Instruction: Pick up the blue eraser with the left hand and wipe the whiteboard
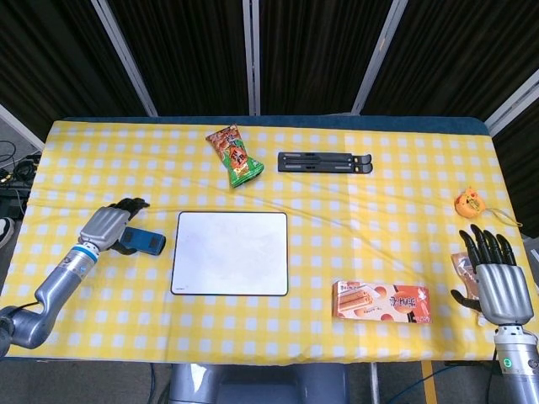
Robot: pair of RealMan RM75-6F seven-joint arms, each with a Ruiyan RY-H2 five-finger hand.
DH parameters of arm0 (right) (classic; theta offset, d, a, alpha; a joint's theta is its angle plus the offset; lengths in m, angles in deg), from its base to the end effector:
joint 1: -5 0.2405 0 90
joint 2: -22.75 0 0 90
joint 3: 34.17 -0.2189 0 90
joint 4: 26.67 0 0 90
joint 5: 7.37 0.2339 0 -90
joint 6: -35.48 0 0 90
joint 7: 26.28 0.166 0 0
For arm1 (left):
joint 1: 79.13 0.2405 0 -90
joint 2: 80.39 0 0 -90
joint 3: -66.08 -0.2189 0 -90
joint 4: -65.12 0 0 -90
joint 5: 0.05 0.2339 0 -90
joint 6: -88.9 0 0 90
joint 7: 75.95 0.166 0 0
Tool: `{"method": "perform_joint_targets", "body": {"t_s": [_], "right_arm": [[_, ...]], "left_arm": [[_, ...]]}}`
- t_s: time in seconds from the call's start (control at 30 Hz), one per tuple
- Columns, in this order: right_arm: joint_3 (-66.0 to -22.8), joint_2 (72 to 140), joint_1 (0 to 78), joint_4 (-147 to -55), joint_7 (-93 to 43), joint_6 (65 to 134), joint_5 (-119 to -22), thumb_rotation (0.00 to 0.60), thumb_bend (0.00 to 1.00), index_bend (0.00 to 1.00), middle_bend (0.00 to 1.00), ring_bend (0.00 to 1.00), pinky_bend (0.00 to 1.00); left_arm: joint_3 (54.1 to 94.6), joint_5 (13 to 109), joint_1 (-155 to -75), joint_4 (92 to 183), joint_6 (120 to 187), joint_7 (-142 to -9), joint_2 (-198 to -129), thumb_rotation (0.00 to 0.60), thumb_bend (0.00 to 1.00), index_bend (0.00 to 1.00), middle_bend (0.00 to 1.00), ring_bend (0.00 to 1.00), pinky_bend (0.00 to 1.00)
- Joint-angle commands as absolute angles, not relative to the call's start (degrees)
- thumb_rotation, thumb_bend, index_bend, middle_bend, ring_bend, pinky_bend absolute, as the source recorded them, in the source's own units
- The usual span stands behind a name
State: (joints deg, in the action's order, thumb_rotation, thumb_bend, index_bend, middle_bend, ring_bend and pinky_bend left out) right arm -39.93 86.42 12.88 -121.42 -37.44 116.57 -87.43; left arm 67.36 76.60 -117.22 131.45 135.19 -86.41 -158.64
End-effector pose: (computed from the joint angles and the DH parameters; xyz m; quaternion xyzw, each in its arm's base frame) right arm -0.2817 -0.2277 0.1223 0.6085 -0.3552 0.3359 0.6250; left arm -0.2688 0.3677 0.0197 -0.7365 -0.4278 -0.2742 0.4465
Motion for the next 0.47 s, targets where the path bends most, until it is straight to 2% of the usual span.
{"method": "perform_joint_targets", "body": {"t_s": [0.03, 0.3, 0.47], "right_arm": [[-40.1, 85.9, 12.8, -121.8, -36.7, 116.9, -87.7, 0.600, 0.00, 0.00, 0.00, 0.00, 0.00], [-40.3, 84.8, 12.3, -122.0, -32.9, 118.7, -89.7, 0.600, 0.00, 0.00, 0.00, 0.00, 0.00], [-40.1, 84.6, 12.2, -121.4, -31.3, 119.3, -90.9, 0.600, 0.00, 0.00, 0.00, 0.00, 0.00]], "left_arm": [[68.3, 75.1, -115.0, 136.7, 138.5, -85.1, -154.2, 0.600, 0.00, 0.00, 0.00, 0.00, 0.01], [70.6, 71.3, -104.3, 151.4, 158.7, -76.5, -147.6, 0.600, 0.00, 0.00, 0.00, 0.00, 0.00], [68.5, 71.4, -97.1, 160.9, 168.8, -70.4, -144.2, 0.600, 0.00, 0.00, 0.00, 0.00, 0.00]]}}
